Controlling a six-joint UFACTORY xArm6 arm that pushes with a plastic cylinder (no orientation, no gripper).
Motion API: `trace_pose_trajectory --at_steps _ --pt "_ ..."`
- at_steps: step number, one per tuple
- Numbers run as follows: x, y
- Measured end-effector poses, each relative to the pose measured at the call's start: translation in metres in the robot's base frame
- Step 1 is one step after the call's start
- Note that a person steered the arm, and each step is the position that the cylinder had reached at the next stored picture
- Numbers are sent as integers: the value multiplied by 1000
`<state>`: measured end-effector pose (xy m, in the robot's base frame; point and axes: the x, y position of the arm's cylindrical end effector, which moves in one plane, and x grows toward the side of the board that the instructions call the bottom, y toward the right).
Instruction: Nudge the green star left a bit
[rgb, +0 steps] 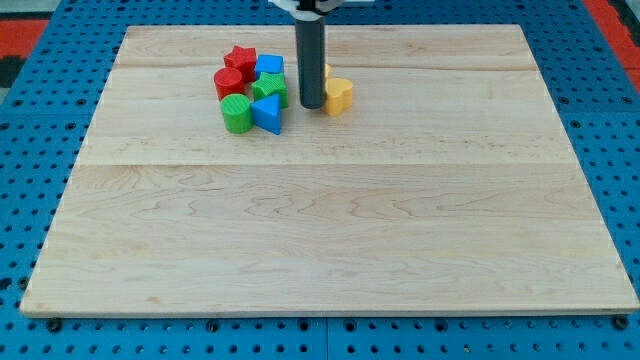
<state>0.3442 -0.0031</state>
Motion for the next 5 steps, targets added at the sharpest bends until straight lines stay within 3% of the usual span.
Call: trace_pose_trajectory --at_steps 1,2,3,4,5 --pt "0 46" --pt "28 77" --pt "21 -3" --pt "-17 -45" --pt "-29 -40"
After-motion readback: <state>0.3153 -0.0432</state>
